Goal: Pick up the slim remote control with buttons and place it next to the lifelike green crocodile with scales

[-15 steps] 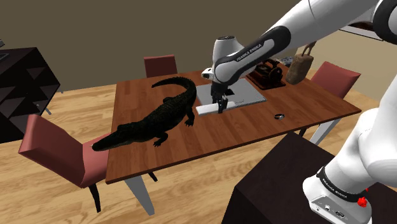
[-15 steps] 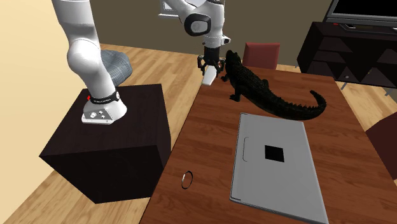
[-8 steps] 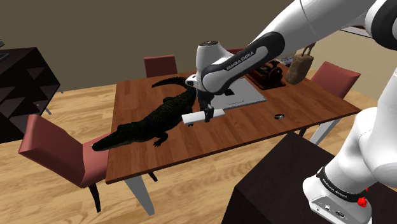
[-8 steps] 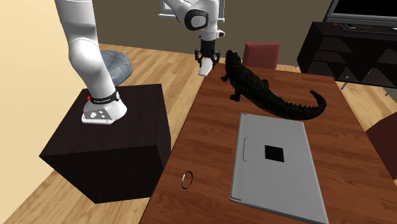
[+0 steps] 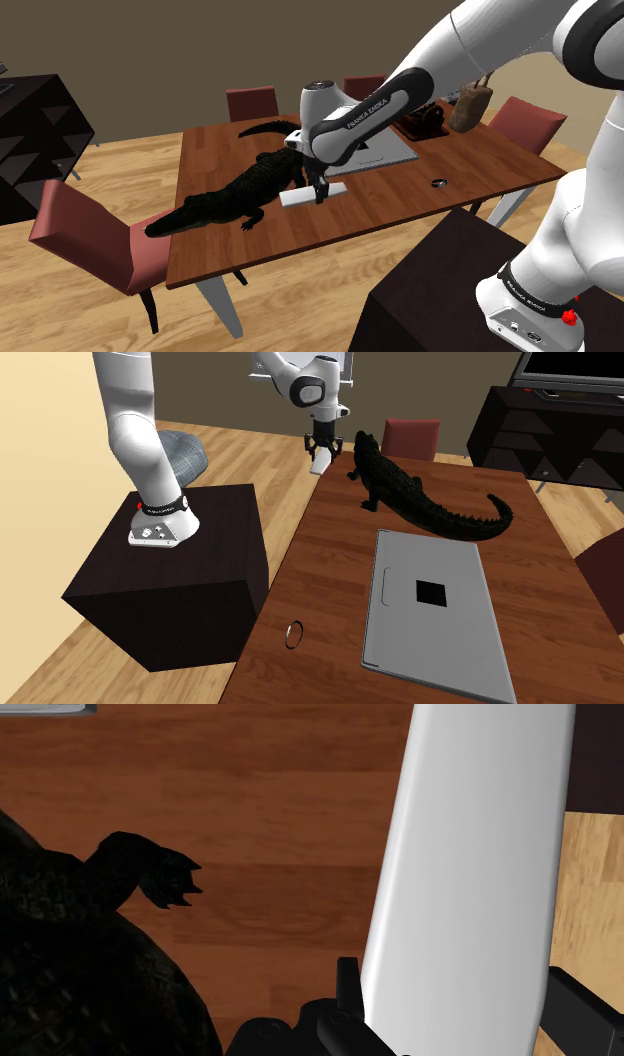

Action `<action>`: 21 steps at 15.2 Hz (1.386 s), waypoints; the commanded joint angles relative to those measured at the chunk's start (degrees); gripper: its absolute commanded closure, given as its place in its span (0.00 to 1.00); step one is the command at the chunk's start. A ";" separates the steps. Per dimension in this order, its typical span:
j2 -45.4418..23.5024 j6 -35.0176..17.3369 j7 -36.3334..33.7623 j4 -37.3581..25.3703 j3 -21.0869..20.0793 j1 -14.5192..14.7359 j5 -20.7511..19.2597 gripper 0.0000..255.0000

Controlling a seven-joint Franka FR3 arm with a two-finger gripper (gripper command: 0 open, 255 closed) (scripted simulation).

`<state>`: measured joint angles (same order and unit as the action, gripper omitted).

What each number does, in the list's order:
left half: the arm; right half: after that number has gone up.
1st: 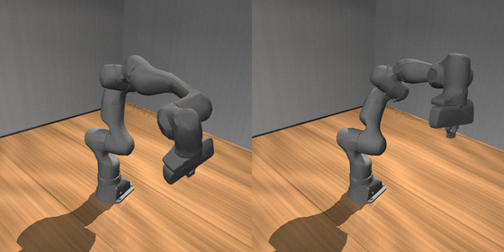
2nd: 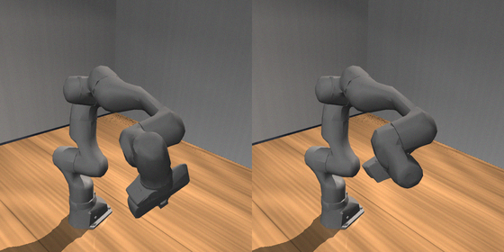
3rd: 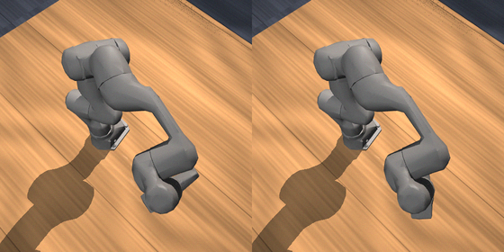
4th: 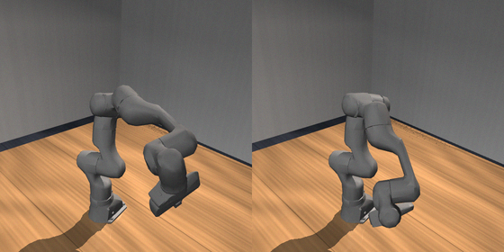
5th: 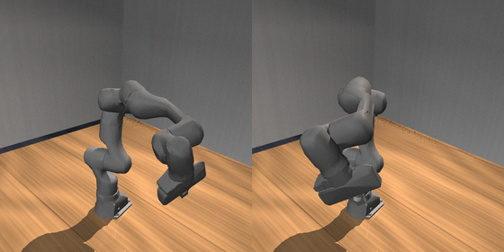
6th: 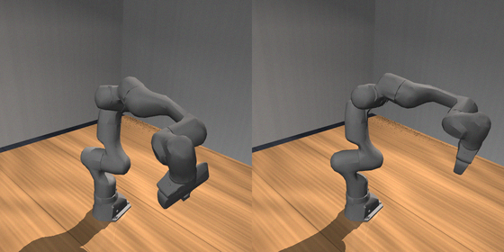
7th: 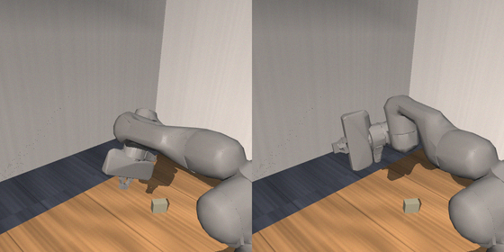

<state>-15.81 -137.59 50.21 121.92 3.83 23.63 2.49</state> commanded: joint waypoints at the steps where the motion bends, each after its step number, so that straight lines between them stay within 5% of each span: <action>1: -1.24 -1.32 0.12 0.04 -0.05 -0.05 0.16 1.00; 21: -13.95 -13.49 1.31 -0.47 -1.02 -0.73 1.71 1.00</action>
<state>-29.04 -150.34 51.47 121.47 2.89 22.94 4.11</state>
